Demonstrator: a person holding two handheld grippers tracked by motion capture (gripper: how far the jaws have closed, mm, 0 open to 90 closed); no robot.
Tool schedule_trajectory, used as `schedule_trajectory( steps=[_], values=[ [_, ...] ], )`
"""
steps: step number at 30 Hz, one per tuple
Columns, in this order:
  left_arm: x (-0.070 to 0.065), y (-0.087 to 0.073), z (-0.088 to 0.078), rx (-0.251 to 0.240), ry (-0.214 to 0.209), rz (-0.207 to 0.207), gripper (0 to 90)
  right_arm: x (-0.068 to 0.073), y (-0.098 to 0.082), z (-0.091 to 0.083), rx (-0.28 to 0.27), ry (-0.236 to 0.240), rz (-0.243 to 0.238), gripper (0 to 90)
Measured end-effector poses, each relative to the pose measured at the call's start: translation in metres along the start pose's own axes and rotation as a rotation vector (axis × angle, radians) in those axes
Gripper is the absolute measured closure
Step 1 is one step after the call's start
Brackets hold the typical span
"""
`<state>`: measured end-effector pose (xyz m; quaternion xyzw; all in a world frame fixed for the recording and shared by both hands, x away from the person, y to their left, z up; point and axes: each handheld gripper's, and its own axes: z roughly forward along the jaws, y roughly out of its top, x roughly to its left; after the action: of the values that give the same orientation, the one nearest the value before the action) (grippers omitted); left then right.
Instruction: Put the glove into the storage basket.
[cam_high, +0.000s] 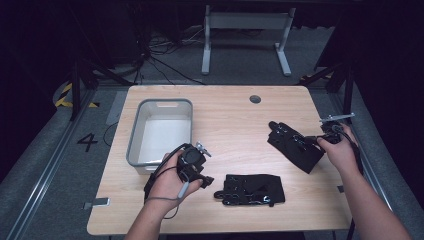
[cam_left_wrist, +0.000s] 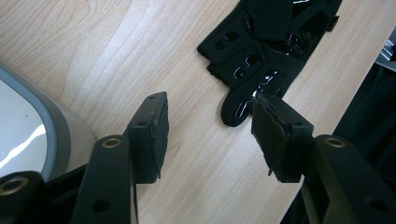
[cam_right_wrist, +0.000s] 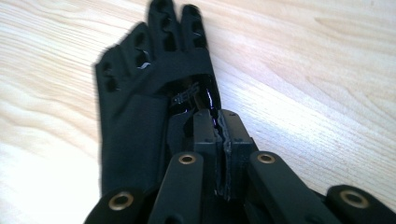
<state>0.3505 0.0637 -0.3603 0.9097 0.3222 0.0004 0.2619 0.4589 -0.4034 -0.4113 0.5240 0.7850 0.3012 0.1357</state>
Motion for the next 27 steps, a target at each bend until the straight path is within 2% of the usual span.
schedule_trajectory(
  steps=[4, 5, 8, 16, 17, 26, 27],
  values=[
    [0.000, 0.000, 0.001, 0.003, 0.001, 0.000, 47.2, 0.006, 0.001, -0.010, -0.029, 0.015, -0.022, 87.2],
    [0.000, 0.000, 0.001, 0.006, -0.001, 0.003, 47.2, 0.010, 0.002, -0.018, -0.057, 0.028, -0.030, 87.3],
    [0.000, 0.001, 0.002, 0.008, 0.001, 0.001, 47.2, 0.018, 0.002, -0.026, -0.081, 0.043, -0.050, 87.4],
    [0.000, 0.001, 0.002, 0.010, 0.001, -0.001, 47.2, 0.036, 0.004, -0.042, -0.123, 0.061, -0.101, 87.6],
    [0.000, 0.001, 0.002, 0.008, 0.001, -0.001, 47.2, 0.043, 0.004, -0.047, -0.134, 0.069, -0.115, 87.6],
    [0.000, 0.001, 0.002, 0.007, -0.001, 0.002, 47.2, 0.067, 0.004, -0.063, -0.163, 0.106, -0.179, 87.6],
    [0.000, 0.001, 0.002, 0.008, 0.000, 0.002, 47.3, 0.074, 0.004, -0.067, -0.167, 0.116, -0.193, 87.6]
  ],
)
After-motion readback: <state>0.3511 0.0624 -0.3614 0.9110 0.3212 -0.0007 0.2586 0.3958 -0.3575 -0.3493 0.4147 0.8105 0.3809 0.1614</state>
